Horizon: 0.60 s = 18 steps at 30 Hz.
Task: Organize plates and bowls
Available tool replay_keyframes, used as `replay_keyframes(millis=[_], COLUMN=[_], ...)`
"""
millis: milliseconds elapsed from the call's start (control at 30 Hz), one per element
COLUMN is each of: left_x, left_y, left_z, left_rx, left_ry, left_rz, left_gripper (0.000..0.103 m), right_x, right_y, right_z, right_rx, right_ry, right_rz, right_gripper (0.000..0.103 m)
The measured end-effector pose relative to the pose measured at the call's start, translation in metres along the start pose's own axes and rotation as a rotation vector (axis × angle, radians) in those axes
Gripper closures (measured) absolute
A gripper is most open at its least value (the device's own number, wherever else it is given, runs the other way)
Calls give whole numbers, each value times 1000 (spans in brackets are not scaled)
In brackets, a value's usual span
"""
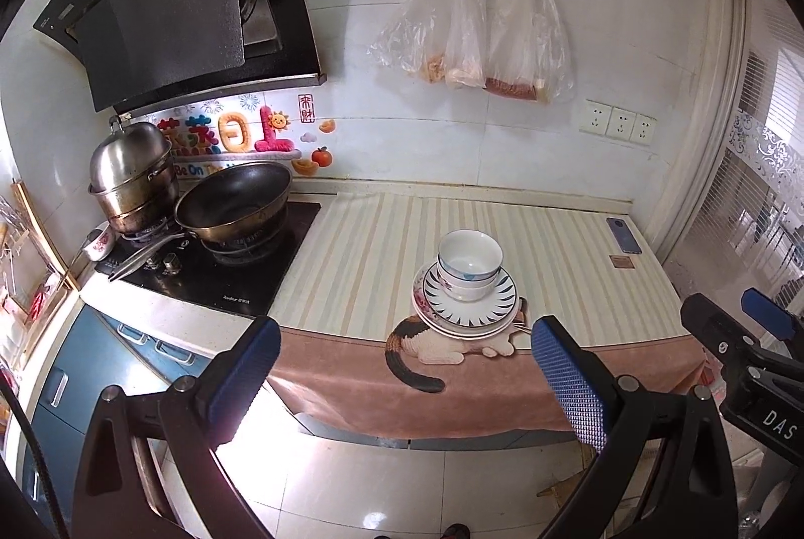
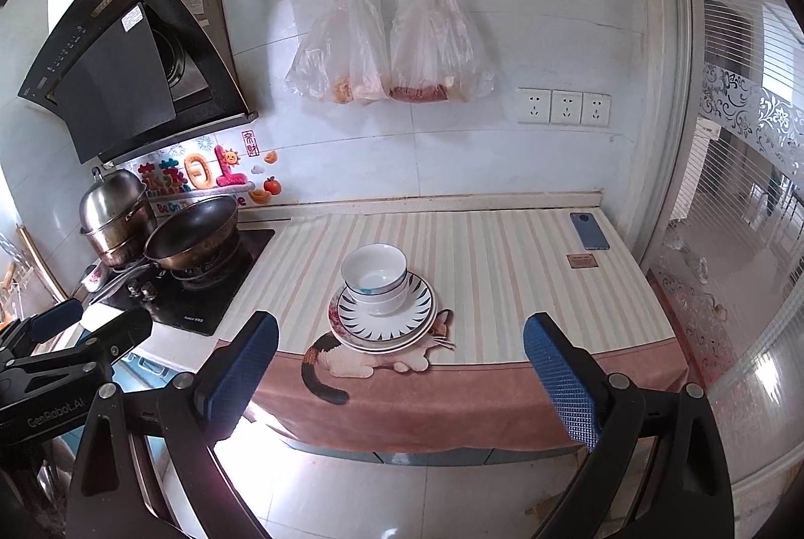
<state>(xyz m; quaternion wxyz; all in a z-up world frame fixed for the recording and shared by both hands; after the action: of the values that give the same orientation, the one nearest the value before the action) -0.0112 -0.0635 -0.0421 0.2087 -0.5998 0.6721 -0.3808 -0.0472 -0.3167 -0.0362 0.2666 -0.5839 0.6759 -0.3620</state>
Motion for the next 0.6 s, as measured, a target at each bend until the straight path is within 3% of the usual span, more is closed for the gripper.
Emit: replay_keyframes(millis=[600], left_x=[-6], left_y=[3], left_z=[-4], left_rx=[6], left_ry=[-9], left_rz=[-3], left_gripper=[1], right_x=[-13], right_y=[4], right_z=[0], right_rx=[-5], right_ry=[-4], right_rz=[-3], right_gripper=[3])
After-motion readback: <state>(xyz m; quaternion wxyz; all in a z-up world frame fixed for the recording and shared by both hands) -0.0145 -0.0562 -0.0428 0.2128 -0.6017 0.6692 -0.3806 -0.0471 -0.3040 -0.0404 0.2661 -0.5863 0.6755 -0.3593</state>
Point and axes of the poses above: each gripper's, at about its wrist camera, not at the fingertips, and z roughly the way its jaws point, x to its right, y to its underside, the point moved 4 cm from there along z, roughly the way its jaws point, and after that the axes turned 15 degrees about y, right-handed, at the moved point
